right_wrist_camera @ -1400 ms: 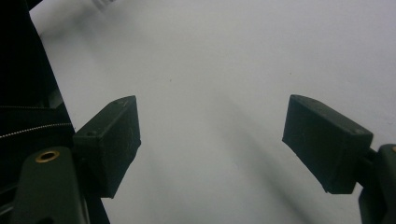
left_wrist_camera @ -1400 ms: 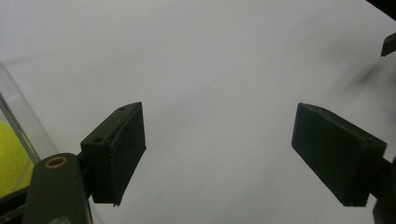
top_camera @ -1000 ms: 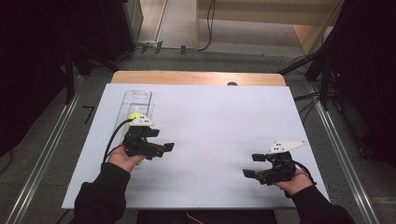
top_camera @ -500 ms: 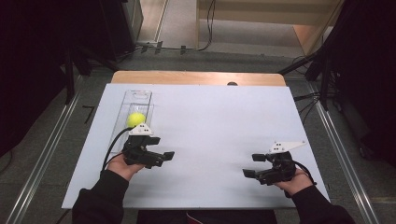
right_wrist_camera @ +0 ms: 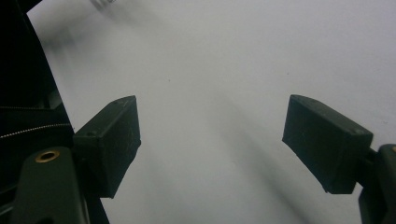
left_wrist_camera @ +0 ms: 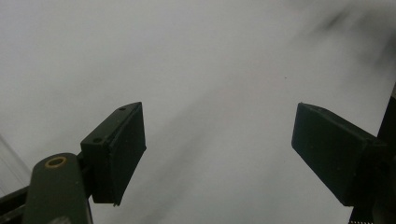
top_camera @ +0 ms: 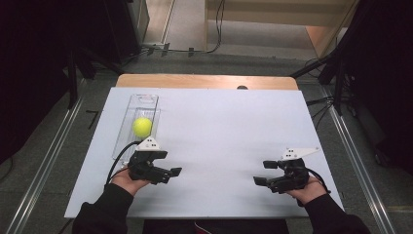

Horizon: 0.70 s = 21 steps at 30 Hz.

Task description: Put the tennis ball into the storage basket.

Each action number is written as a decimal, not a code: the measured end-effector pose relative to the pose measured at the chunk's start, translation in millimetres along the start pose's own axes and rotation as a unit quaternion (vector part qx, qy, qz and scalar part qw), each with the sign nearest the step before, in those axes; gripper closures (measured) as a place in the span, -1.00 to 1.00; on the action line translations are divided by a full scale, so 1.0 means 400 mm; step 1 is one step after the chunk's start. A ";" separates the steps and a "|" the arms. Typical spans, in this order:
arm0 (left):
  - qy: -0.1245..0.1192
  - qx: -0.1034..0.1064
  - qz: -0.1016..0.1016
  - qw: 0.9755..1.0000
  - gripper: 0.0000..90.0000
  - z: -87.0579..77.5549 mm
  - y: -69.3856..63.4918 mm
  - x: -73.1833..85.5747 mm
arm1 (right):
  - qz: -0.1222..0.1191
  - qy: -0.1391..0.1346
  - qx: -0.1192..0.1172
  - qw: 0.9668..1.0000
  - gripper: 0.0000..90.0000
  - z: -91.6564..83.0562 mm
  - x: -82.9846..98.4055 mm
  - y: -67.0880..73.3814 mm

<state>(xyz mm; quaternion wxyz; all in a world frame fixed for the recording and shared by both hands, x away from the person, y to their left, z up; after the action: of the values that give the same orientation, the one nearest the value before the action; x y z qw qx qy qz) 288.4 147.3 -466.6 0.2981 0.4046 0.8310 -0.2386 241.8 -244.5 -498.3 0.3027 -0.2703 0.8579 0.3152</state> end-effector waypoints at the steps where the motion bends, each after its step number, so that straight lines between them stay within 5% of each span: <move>1: 0.001 0.000 -0.001 1.000 -0.59 0.000 0.000 0.004 | 0.000 0.000 0.000 1.000 -0.62 0.000 0.000 0.000; 21: 0.007 0.017 0.004 1.000 -0.59 -0.014 0.006 0.054 | 0.000 0.001 0.001 1.000 -0.62 0.000 0.000 0.000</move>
<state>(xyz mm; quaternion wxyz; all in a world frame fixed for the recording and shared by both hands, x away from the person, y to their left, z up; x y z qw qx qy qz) 278.2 163.6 -477.9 0.2866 0.4146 0.8272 -0.2483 241.8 -244.5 -498.3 0.3024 -0.2705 0.8583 0.3143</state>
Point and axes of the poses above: each handheld gripper's, and its own axes: z roughly forward along the jaws, x roughly out of its underside, y roughly to its left, the point moved 3 cm from there along z, roughly forward along the jaws, and after that the axes turned 3 degrees about z, right-handed, at the moved point
